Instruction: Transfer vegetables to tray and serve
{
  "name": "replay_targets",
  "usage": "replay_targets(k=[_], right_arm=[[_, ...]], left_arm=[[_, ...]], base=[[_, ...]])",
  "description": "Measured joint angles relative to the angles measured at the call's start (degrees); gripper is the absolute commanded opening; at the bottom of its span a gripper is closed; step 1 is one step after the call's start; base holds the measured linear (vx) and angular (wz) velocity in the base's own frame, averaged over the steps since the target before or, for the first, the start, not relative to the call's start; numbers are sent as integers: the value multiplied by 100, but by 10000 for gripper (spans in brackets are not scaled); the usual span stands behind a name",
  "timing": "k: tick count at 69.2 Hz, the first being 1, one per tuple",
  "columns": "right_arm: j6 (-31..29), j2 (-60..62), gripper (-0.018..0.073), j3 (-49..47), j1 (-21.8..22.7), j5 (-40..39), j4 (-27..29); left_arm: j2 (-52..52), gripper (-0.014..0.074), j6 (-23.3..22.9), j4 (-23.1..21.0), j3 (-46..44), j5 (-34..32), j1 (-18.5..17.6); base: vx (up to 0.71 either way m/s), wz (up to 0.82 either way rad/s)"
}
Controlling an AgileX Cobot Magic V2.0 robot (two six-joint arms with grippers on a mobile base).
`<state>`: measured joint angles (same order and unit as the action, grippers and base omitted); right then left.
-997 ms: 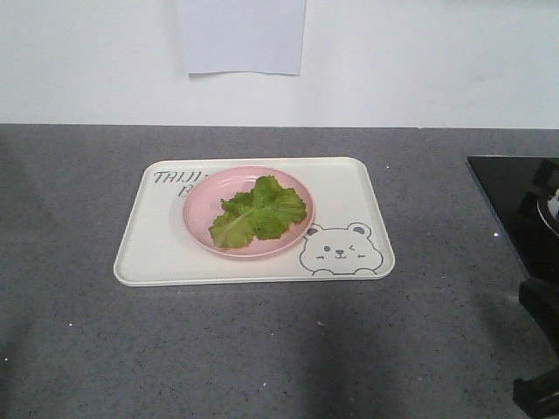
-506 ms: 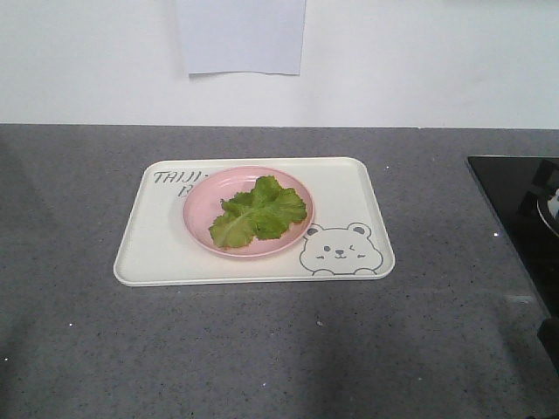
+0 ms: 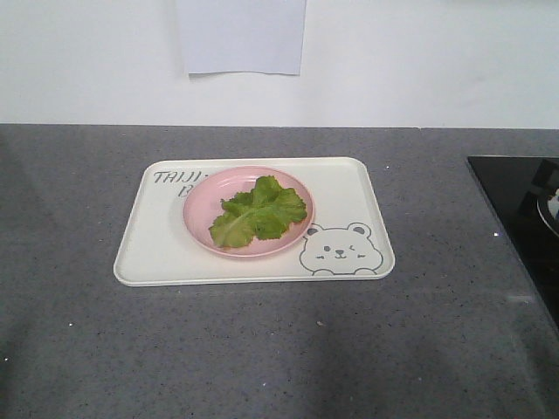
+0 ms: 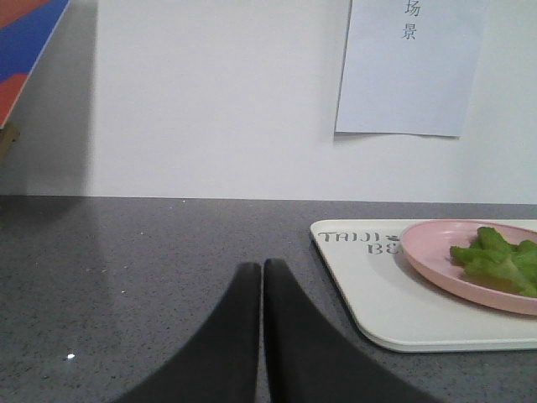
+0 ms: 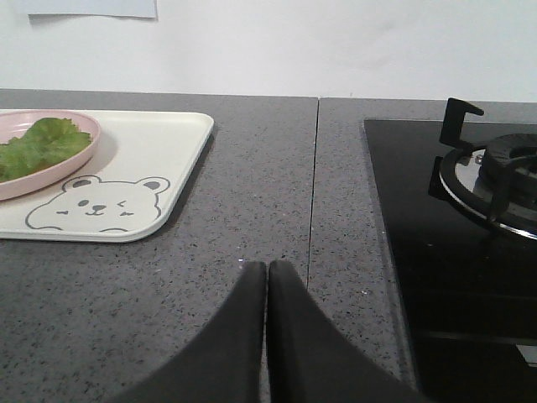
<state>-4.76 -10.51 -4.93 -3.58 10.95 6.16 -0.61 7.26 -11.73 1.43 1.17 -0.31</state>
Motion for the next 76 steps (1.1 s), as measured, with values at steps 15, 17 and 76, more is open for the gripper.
replay_targets(k=[15,17,76], right_arm=[[339,90,-4,433,0,-366,-52],[358,137,-4,447,0,-422,-69],[679,1104,-4,658,0,-387,-498]], left_arm=[[0,-8,0,0,0,0,0],[0,-8,0,0,0,-2,0],[0,-8,0,0,0,-2,0]], base=[[0,0],[0,0],[0,0]])
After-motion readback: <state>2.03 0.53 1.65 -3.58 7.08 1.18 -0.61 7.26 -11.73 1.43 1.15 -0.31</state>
